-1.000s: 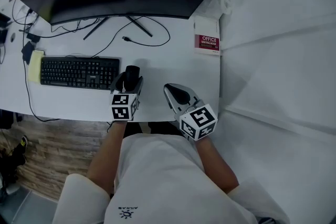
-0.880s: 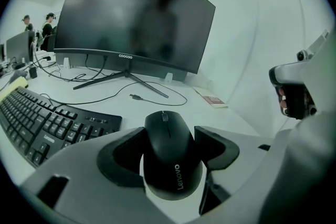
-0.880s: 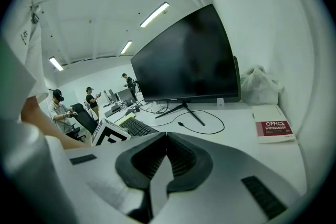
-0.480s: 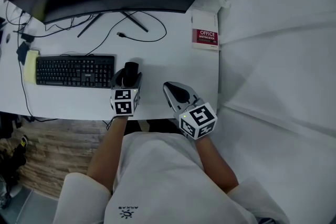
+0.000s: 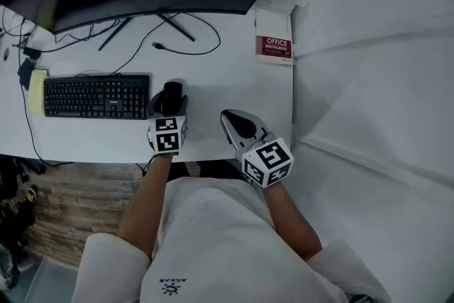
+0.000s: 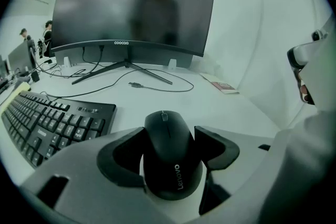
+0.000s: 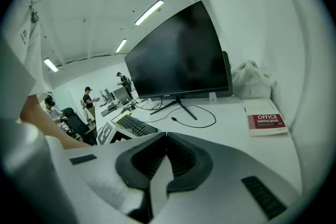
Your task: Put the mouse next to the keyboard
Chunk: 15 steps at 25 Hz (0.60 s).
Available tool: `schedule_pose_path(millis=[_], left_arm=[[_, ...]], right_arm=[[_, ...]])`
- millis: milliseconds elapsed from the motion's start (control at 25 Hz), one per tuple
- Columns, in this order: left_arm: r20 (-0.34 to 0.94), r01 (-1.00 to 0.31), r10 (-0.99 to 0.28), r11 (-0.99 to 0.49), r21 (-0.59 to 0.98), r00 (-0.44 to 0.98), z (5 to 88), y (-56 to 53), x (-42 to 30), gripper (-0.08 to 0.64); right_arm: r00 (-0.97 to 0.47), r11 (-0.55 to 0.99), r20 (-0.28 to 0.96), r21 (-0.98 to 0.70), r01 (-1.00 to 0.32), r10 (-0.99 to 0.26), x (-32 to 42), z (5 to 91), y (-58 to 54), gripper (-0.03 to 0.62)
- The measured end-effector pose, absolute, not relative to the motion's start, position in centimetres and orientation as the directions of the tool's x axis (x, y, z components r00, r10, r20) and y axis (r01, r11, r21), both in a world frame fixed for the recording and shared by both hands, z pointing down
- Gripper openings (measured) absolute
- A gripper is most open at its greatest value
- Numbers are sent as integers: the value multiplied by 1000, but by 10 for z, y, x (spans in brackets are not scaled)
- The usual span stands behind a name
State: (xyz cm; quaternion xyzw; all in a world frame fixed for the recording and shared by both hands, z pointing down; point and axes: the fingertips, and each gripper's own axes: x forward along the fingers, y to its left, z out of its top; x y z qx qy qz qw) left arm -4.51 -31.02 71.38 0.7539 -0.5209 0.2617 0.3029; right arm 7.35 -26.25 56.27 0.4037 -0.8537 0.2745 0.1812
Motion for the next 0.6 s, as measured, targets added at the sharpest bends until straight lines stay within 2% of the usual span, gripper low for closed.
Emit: schedule_pose_path(millis=[600], left_arm=[[765, -951, -585, -289, 114, 269, 724, -312, -42, 311]], right_arm=[[-610, 520, 516, -326, -789, -601, 81, 560, -268, 18]])
